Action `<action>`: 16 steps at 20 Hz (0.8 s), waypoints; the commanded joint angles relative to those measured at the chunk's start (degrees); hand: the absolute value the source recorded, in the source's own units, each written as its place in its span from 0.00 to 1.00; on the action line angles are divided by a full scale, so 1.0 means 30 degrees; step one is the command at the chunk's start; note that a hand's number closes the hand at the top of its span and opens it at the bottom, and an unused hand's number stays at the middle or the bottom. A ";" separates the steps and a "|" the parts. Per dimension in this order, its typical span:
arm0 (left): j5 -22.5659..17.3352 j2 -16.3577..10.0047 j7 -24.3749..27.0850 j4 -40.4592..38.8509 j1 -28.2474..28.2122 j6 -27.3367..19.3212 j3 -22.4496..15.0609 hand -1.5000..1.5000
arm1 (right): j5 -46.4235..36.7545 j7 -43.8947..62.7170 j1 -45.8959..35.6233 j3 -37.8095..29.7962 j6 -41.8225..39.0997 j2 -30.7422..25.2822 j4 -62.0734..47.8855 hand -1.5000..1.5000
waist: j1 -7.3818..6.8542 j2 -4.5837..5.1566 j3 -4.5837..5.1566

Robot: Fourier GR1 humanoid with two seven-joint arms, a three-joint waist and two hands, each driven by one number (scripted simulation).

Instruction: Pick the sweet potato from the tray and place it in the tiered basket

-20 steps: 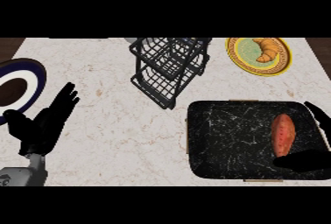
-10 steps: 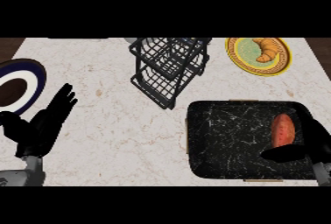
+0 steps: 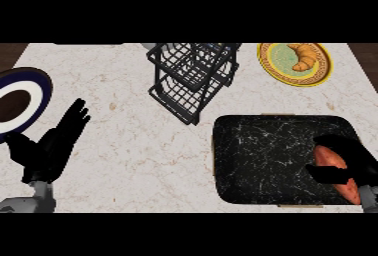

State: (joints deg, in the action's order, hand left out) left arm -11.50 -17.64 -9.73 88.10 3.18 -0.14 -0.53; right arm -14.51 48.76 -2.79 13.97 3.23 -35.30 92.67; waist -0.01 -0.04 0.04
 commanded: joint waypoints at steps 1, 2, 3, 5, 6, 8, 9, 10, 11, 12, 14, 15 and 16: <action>-0.0280 -0.0144 -0.0185 0.1383 -0.1104 0.0552 0.0491 0.50 | -0.0716 -0.2008 0.0235 0.0177 -0.0745 0.0850 -0.1939 1.00 | -0.0108 0.0006 -0.0019; 0.0275 0.0154 -0.0553 0.1369 -0.0676 0.0137 0.0015 0.50 | -0.0986 -0.0001 -0.0552 0.0411 -0.1939 0.0126 -0.0298 1.00 | -0.0074 -0.0002 -0.0011; 0.0012 0.0201 -0.1357 0.1473 -0.0162 0.0145 0.0146 0.50 | -0.1201 -0.2021 -0.1036 0.0174 -0.1716 0.0732 -0.2703 1.00 | -0.0112 0.0023 -0.0020; 0.0124 0.0368 -0.1995 0.1348 0.0519 -0.0114 0.0376 0.50 | -0.2259 -0.1444 -0.0435 0.0625 -0.1624 0.1139 -0.1376 1.00 | -0.0033 0.0004 -0.0015; 0.0485 0.0460 -0.0621 0.0954 -0.0320 0.0318 0.0567 0.50 | -0.2506 -0.1067 -0.0180 0.0109 -0.2120 0.1021 -0.0632 1.00 | -0.0011 -0.0001 -0.0010; 0.0636 0.0524 -0.2406 0.1999 0.0567 -0.0322 0.0398 0.50 | -0.3446 -0.1524 -0.0240 0.0488 -0.1796 0.1348 -0.0869 1.00 | -0.0013 -0.0002 -0.0014; 0.0831 0.1109 -0.0182 0.1427 -0.1198 0.0298 0.0090 0.50 | -0.3969 -0.1360 0.0241 0.0316 -0.1679 0.1172 -0.0256 1.00 | -0.0011 -0.0006 -0.0009; 0.0816 0.1026 0.0739 -0.0545 -0.0264 0.0652 0.0493 0.50 | -0.5100 -0.0592 -0.0545 0.1137 -0.0921 0.2238 -0.0633 1.00 | -0.0003 0.0018 -0.0005; 0.0726 0.0662 -0.0390 -0.0097 0.0364 0.0524 0.0770 0.50 | -0.5695 -0.0487 -0.0312 0.1298 -0.1408 0.1725 -0.0321 1.00 | 0.0016 0.0010 -0.0007; -0.0270 -0.0177 -0.1333 0.0780 0.0305 0.1011 0.1632 0.50 | -0.5957 -0.1753 0.0959 0.1193 -0.1146 0.0744 -0.0290 1.00 | 0.0040 -0.0010 -0.0011; 0.0069 0.0265 -0.2029 0.1855 0.0026 0.0420 0.0998 0.50 | -0.7759 -0.0558 0.1405 0.2156 -0.1079 0.0145 0.0943 1.00 | 0.0049 -0.0052 -0.0006; 0.0892 0.0883 -0.0329 0.0422 -0.0191 0.0348 0.0430 0.50 | -0.8327 -0.0222 0.2194 0.2735 -0.1516 -0.0516 0.2028 1.00 | 0.0266 -0.0050 0.0017; 0.1040 0.0971 -0.0303 0.0979 -0.0836 0.0079 0.0397 0.50 | -0.9694 -0.0536 0.3273 0.3545 -0.0584 -0.0492 0.1705 1.00 | 0.0233 -0.0076 0.0008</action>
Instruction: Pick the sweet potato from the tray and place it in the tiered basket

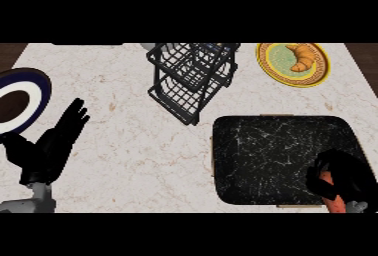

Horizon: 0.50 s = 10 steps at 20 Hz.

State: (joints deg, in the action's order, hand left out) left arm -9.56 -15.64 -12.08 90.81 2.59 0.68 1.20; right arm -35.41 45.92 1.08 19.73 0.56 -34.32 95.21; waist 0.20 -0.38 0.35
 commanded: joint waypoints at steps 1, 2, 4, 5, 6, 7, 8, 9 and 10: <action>0.0583 0.0602 -0.0305 0.0534 0.0049 -0.0538 -0.0579 0.50 | -0.3556 0.0420 0.1312 0.1415 0.0788 -0.0746 0.0736 1.00 | 0.0078 0.0067 -0.0110; 0.0111 0.0375 -0.0841 0.0001 0.0561 -0.0308 -0.0170 0.50 | -0.4289 0.0003 0.2478 0.1298 0.1816 -0.1281 0.1802 1.00 | 0.0304 0.0045 -0.0108; -0.0115 0.0122 -0.0450 -0.0262 0.0537 -0.0024 0.0287 0.50 | -0.5764 0.1952 0.1496 0.1199 0.1970 -0.1015 0.3925 1.00 | 0.0271 0.0021 -0.0086; 0.0366 0.0423 -0.0924 0.1030 -0.0086 -0.0418 -0.0392 0.50 | -0.5845 0.1137 0.1915 0.0590 0.3318 -0.0849 0.3824 1.00 | 0.0186 -0.0002 -0.0114; 0.0173 0.0438 0.0389 0.0122 -0.0574 0.0073 -0.0110 0.50 | -0.6018 0.1010 0.2205 0.0027 0.3680 -0.1481 0.5020 1.00 | 0.0358 -0.0023 -0.0093; -0.0030 -0.0041 -0.0030 0.0095 -0.0004 0.0274 0.0258 0.50 | -0.6261 0.0952 0.1094 -0.0053 0.4362 -0.0584 0.4822 1.00 | 0.0186 0.0020 -0.0106; -0.0256 -0.0261 0.0686 -0.0796 -0.0521 0.0540 0.0848 0.50 | -0.6405 0.1306 0.1426 -0.0231 0.4660 -0.0572 0.6266 1.00 | 0.0337 -0.0005 -0.0084; 0.0122 0.0144 0.0408 -0.0511 -0.0222 0.0271 0.0201 0.50 | -0.5774 0.1000 0.1198 -0.0632 0.5178 -0.0240 0.7196 1.00 | 0.0446 -0.0029 -0.0098; -0.0231 -0.0417 -0.0474 0.0214 -0.0103 0.0341 0.0637 0.50 | -0.6071 0.0891 0.1122 -0.0237 0.6158 0.0656 0.7645 1.00 | 0.0294 -0.0076 -0.0125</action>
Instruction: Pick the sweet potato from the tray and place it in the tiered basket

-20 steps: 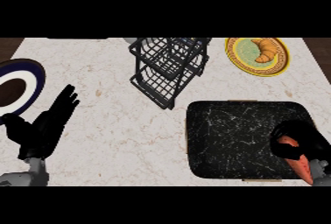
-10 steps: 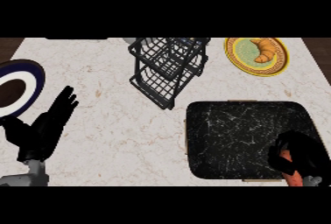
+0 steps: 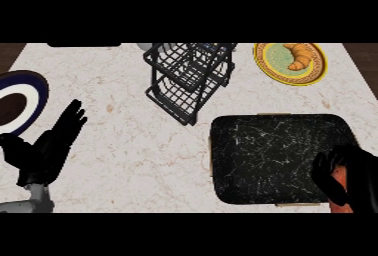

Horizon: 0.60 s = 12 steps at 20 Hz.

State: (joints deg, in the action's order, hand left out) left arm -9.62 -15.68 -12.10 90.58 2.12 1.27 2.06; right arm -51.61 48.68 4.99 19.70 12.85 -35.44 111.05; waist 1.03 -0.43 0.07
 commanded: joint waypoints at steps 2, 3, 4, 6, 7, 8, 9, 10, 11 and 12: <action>0.0189 -0.0010 0.0191 -0.0247 -0.0080 0.0069 0.0000 0.50 | -0.1195 -0.0423 -0.0981 -0.0260 0.2641 0.1211 0.3700 1.00 | -0.0060 -0.0008 -0.0016; 0.0241 0.0209 0.0435 -0.0022 -0.0281 -0.0052 -0.0059 0.50 | -0.0858 0.0432 -0.1229 -0.0814 0.1860 0.1092 0.5009 1.00 | -0.0083 -0.0011 0.0000; 0.0330 0.0165 -0.0719 0.0629 0.0456 -0.0288 -0.0319 0.50 | -0.0289 0.0428 -0.1545 -0.1009 0.1197 0.0872 0.5896 1.00 | -0.0106 0.0008 -0.0014; 0.0493 0.0432 0.0097 -0.0446 0.0616 -0.0239 -0.0124 0.50 | -0.0648 0.0837 -0.1761 -0.0777 0.0220 0.1173 0.6865 1.00 | -0.0194 0.0100 -0.0008; 0.0457 0.0072 -0.0165 0.0715 0.0043 -0.0062 -0.0085 0.50 | -0.1261 0.2311 -0.3160 0.0127 -0.1284 0.1842 0.7426 1.00 | -0.0429 0.0084 0.0003; -0.0144 0.0119 0.0676 -0.0551 -0.0227 0.0668 0.0304 0.50 | -0.0095 0.2116 -0.3254 -0.0555 -0.1884 0.1466 0.8271 1.00 | -0.0347 0.0108 0.0005; 0.1113 0.0795 0.1063 -0.1098 0.0658 -0.0249 -0.0381 0.50 | -0.0724 0.2819 -0.4089 0.0146 -0.2914 0.2015 0.8257 1.00 | -0.0327 0.0134 0.0003; 0.0279 0.0234 -0.0026 -0.0305 0.0655 0.0372 0.0113 0.50 | -0.0398 0.2905 -0.5770 -0.0252 -0.3434 0.2539 0.7147 1.00 | -0.0474 0.0143 -0.0004; 0.0172 0.0272 -0.0119 -0.0314 0.0781 0.0449 -0.0052 0.50 | 0.0115 0.4773 -0.7692 -0.0044 -0.5306 0.2588 0.8084 1.00 | -0.0614 0.0137 0.0030; 0.0828 0.0566 0.0007 0.0454 -0.0019 0.0083 -0.0491 0.50 | -0.0191 0.4674 -0.8259 0.0291 -0.5415 0.3253 0.7390 1.00 | -0.0596 0.0127 0.0007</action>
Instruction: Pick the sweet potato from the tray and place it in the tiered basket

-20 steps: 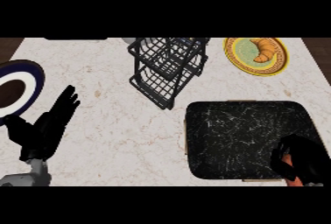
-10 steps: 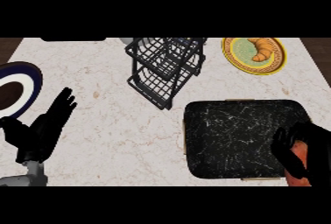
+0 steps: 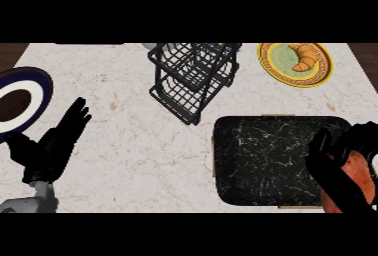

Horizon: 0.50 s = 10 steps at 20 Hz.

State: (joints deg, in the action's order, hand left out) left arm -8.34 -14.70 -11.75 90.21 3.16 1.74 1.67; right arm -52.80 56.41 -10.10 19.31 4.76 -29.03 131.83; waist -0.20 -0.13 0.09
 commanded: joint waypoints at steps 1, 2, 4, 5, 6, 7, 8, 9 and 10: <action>0.0086 0.0408 -0.0188 -0.0650 0.0560 0.0102 -0.0197 0.50 | 0.0188 0.2997 -0.3916 0.1014 -0.3468 0.1791 0.0368 1.00 | -0.0100 0.0041 0.0007; 0.0216 0.0165 -0.0923 0.1621 -0.0827 0.0000 -0.0457 0.50 | -0.0138 0.2441 -0.5134 0.1243 -0.2813 0.2597 -0.1819 1.00 | -0.0368 0.0029 -0.0005; -0.0149 -0.0022 -0.2075 0.0942 0.1246 -0.0058 -0.0049 0.50 | 0.0381 0.3324 -0.7163 0.1248 -0.4242 0.3371 -0.2588 1.00 | -0.0274 0.0038 0.0003; -0.0130 -0.0032 -0.0756 -0.0234 0.0846 0.0416 0.0182 0.50 | 0.0555 0.3301 -0.8587 0.0793 -0.4503 0.3975 -0.3412 1.00 | -0.0244 0.0057 0.0008; -0.0334 -0.0165 -0.0597 0.0076 0.0339 0.0527 0.0466 0.50 | -0.0297 0.2731 -0.8957 0.1368 -0.3343 0.4909 -0.5173 1.00 | -0.0360 0.0069 0.0003; -0.0179 -0.0156 -0.1162 0.0369 0.1003 0.0338 0.0331 0.50 | 0.0009 0.3752 -1.0250 0.1059 -0.4963 0.5192 -0.4628 1.00 | -0.0229 0.0026 0.0004; -0.0079 0.0069 -0.0497 0.0569 -0.0186 0.0579 0.0022 0.50 | 0.0008 0.3343 -1.1256 0.0527 -0.4662 0.5592 -0.6313 1.00 | -0.0373 0.0041 0.0007; 0.0043 0.0023 -0.0979 0.0674 0.0122 0.0346 0.0078 0.50 | -0.0051 0.3604 -1.1747 0.0715 -0.5221 0.6002 -0.6687 1.00 | -0.0285 0.0026 0.0002; 0.0092 0.0286 -0.0965 0.0059 0.0764 0.0181 0.0002 0.50 | -0.0581 0.3058 -1.2228 0.1005 -0.4069 0.6853 -0.8711 1.00 | -0.0350 0.0087 0.0005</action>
State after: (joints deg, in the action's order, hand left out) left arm -8.40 -14.48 -14.09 91.11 4.38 2.59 1.89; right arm -52.99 60.81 -37.91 21.57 -5.44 -14.58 115.75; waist -1.04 -0.01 0.11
